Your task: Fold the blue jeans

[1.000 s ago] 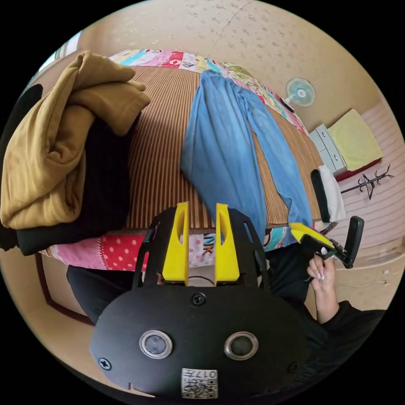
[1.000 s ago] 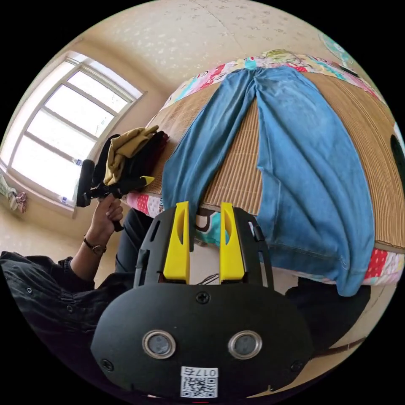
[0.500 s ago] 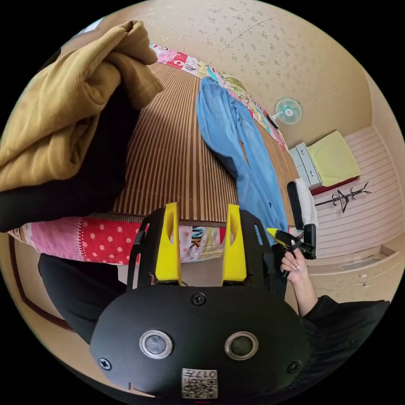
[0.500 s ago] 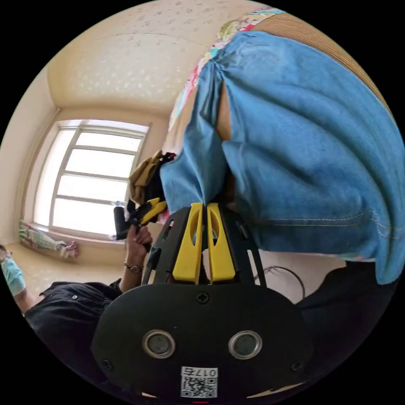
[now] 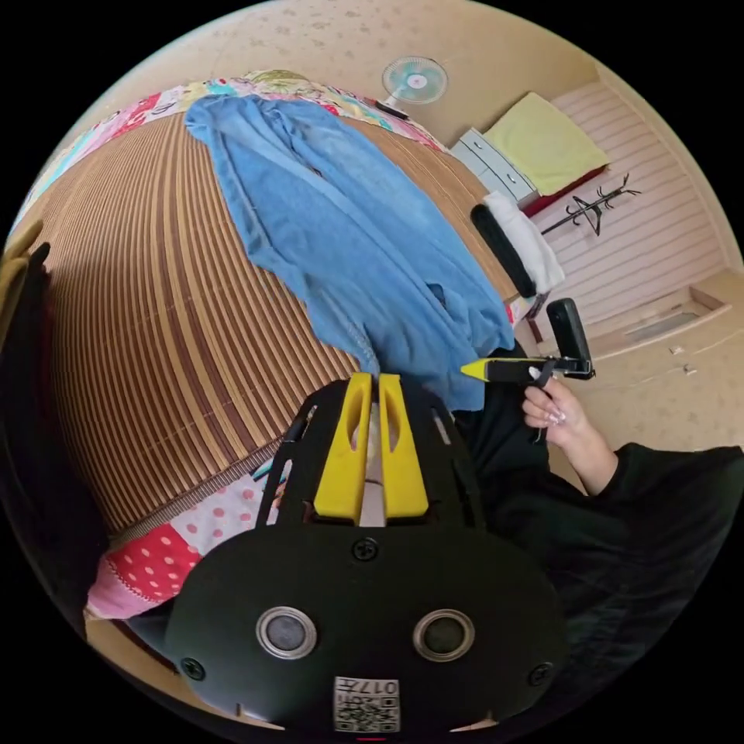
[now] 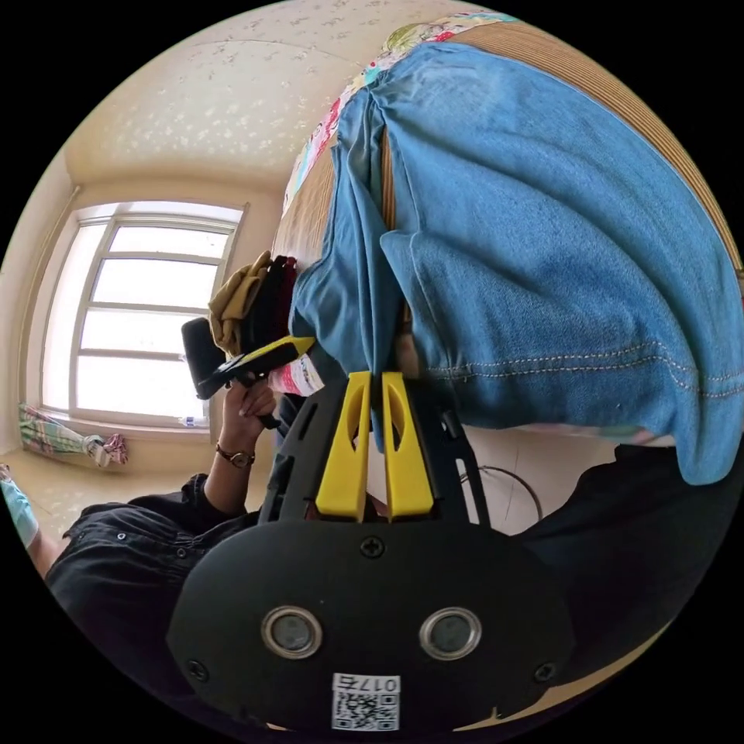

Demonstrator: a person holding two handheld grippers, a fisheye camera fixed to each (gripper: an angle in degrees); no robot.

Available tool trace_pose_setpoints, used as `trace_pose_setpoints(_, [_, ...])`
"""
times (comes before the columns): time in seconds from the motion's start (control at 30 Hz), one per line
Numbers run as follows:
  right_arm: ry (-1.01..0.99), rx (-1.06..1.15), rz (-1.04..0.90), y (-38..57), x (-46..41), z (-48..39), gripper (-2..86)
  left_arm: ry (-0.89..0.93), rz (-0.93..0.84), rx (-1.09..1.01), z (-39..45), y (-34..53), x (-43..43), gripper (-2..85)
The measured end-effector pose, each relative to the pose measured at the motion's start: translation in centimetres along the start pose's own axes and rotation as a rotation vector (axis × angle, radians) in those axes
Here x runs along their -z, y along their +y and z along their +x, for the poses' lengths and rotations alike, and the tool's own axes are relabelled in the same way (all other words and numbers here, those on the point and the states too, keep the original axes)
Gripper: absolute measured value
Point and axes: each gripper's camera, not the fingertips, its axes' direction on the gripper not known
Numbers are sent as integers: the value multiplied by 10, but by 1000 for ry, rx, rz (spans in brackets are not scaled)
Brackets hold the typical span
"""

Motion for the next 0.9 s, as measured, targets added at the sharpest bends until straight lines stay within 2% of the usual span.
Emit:
trace_pose_setpoints(0.07, [-47,90,0,4,12,-13,22,57,6,-67,14,14,26,3])
trace_pose_setpoints(0.13, [-55,157,-34,10,18,-27,22,24,9,-70,22,32,48,-2])
trace_pose_setpoints(0.27, [-46,195,-111,24,-6,-38,21,14,5,133,5,69,46,-4])
trace_pose_setpoints(0.4, [188,162,-316,31,-63,-34,19,-129,-61,332,-5,95,5,4])
trace_pose_setpoints(0.47, [149,217,-331,36,-69,-43,20,-187,-75,407,0,100,-3,18])
trace_pose_setpoints(0.57, [172,246,-284,40,-47,-46,27,-334,-55,464,18,105,1,67])
trace_pose_setpoints(0.67, [297,186,-115,40,13,-30,41,-454,1,459,45,97,18,93])
trace_pose_setpoints(0.73, [482,99,89,47,70,-12,61,-467,-5,417,62,80,21,97])
trace_pose_setpoints(0.8, [608,11,209,53,106,2,77,-453,-16,367,83,52,18,95])
trace_pose_setpoints(0.83, [668,-27,256,55,120,12,85,-448,-10,355,88,45,16,94])
trace_pose_setpoints(0.9, [725,-68,229,49,125,32,92,-427,-14,324,108,15,2,74])
